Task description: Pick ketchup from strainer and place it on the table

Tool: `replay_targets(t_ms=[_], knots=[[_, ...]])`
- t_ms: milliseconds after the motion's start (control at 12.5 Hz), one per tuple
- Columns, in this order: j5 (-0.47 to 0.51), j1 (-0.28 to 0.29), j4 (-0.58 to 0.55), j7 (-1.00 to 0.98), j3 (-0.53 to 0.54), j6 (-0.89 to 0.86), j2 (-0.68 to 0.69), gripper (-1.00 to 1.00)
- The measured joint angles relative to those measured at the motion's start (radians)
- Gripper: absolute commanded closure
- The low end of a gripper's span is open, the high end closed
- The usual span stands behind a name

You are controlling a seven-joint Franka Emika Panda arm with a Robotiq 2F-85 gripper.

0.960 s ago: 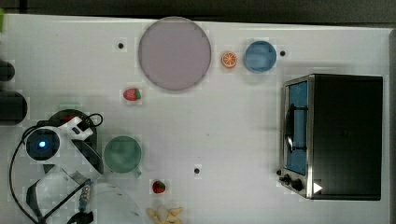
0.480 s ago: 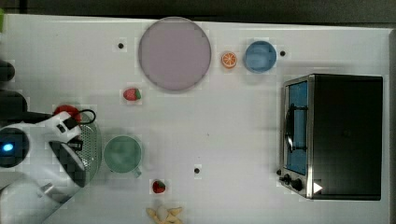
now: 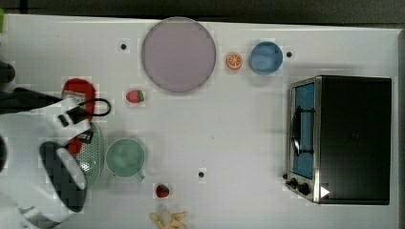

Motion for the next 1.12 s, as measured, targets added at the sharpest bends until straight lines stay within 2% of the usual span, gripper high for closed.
replay_targets(t_ms=[240, 560, 800, 1040, 1120], knots=[[0.005, -0.023, -0.004, -0.002, -0.118, -0.072, -0.003, -0.12], [-0.006, -0.098, -0.035, -0.004, -0.314, -0.068, 0.021, -0.12], [-0.002, -0.13, -0.063, -0.02, -0.458, -0.065, 0.058, -0.12], [-0.003, -0.162, -0.1, -0.04, -0.526, -0.024, 0.091, -0.12], [-0.003, -0.166, -0.123, -0.048, -0.533, -0.017, 0.102, -0.21]])
